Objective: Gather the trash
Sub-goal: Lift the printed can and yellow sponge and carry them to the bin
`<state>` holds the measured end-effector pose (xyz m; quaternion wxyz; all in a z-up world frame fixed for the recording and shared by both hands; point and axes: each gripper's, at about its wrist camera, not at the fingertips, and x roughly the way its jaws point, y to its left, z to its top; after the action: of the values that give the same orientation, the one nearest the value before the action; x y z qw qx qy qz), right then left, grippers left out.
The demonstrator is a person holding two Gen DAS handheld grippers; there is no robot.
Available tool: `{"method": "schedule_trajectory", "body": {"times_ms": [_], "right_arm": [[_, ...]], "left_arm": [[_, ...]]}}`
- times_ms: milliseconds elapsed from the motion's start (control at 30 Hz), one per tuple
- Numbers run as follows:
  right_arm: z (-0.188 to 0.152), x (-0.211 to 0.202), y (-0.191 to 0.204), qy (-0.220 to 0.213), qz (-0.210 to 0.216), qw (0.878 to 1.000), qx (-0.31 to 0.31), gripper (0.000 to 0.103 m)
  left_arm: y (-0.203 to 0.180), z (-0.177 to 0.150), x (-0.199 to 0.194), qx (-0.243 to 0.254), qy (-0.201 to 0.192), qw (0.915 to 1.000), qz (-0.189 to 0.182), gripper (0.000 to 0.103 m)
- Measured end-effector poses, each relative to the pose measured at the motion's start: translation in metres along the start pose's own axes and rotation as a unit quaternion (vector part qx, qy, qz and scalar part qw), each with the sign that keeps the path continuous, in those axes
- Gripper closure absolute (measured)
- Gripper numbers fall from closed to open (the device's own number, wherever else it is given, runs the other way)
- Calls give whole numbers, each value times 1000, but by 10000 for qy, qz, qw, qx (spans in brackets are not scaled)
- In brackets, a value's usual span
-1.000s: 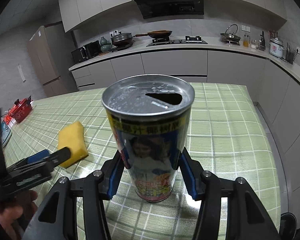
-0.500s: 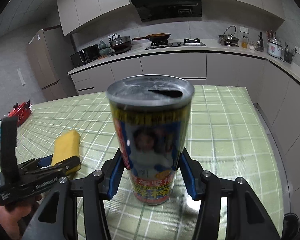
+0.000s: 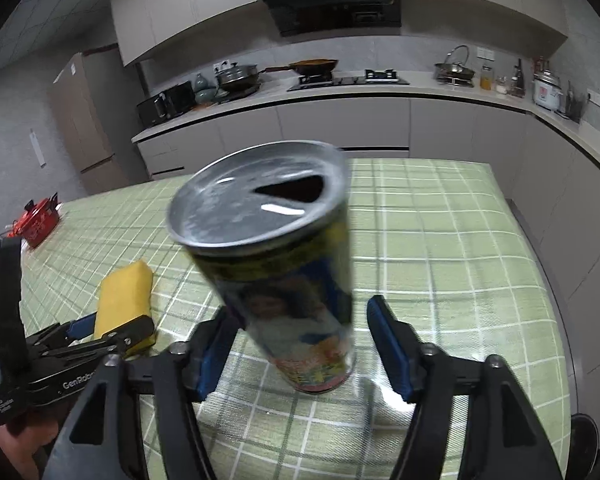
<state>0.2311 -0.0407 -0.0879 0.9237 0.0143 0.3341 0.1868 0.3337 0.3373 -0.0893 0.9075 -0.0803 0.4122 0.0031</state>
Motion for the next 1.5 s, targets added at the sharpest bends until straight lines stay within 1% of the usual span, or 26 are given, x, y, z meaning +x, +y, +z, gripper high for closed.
{"method": "schedule_trajectory", "body": {"times_ms": [67, 200, 367, 467, 500, 533, 567, 600, 633, 700, 767, 800, 833, 900, 933, 967, 1033, 1300, 1500], "right_arm": [[-1, -4, 2, 0, 65, 10000, -33, 47], [-7, -11, 0, -33, 61, 10000, 36, 47], [-13, -19, 3, -24, 78, 10000, 14, 48], [-17, -23, 5, -42, 74, 10000, -5, 48], [-19, -25, 6, -43, 77, 10000, -27, 48], [-21, -26, 7, -39, 88, 9999, -42, 48], [-22, -27, 7, -29, 95, 9999, -49, 48], [-23, -28, 7, -25, 88, 10000, -34, 47], [-23, -29, 7, -23, 96, 10000, -9, 47], [-23, -29, 7, -6, 108, 9999, -10, 47], [-22, -27, 8, 19, 97, 9999, -44, 47], [-23, -26, 8, 46, 131, 9999, -44, 47], [-23, -27, 9, 57, 148, 9999, -54, 47], [-23, -29, 11, 72, 218, 9997, -93, 48], [-25, -31, 11, 64, 224, 9997, -112, 48], [-26, -33, 11, 44, 205, 9997, -119, 48], [-28, -38, 8, 7, 223, 9997, -58, 48], [-32, -65, 1, -115, 256, 9996, -76, 48], [-36, -91, -15, -171, 225, 9995, -110, 48]], "left_arm": [[-2, -4, -3, 126, 41, 9999, 14, 36], [5, -20, -16, 241, -8, 9997, -23, 37], [16, -35, -33, 222, -44, 9995, -211, 37], [18, -37, -37, 211, -33, 9995, -223, 37], [17, -38, -39, 233, -25, 9996, -158, 36], [17, -37, -38, 227, 28, 9997, -118, 31], [18, -36, -36, 171, 114, 9998, -61, 30], [19, -35, -35, 31, 127, 9999, 73, 23], [19, -34, -34, -43, 142, 9998, 119, 16], [17, -28, -30, -217, 142, 9994, 232, 13], [14, -23, -23, -313, 171, 9990, 270, 13], [13, -21, -16, -338, 237, 9984, 381, 14], [15, -24, -16, -308, 174, 9984, 441, 23], [12, -22, -17, -180, 82, 9992, 347, 46], [11, -22, -18, -196, 108, 9995, 225, 50], [9, -22, -21, -198, 74, 9997, 158, 51], [1, -24, -26, -68, 0, 9999, 135, 52], [-26, -34, -51, 105, -117, 9998, -97, 52], [-50, -45, -61, 184, -163, 9995, -180, 53]]}}
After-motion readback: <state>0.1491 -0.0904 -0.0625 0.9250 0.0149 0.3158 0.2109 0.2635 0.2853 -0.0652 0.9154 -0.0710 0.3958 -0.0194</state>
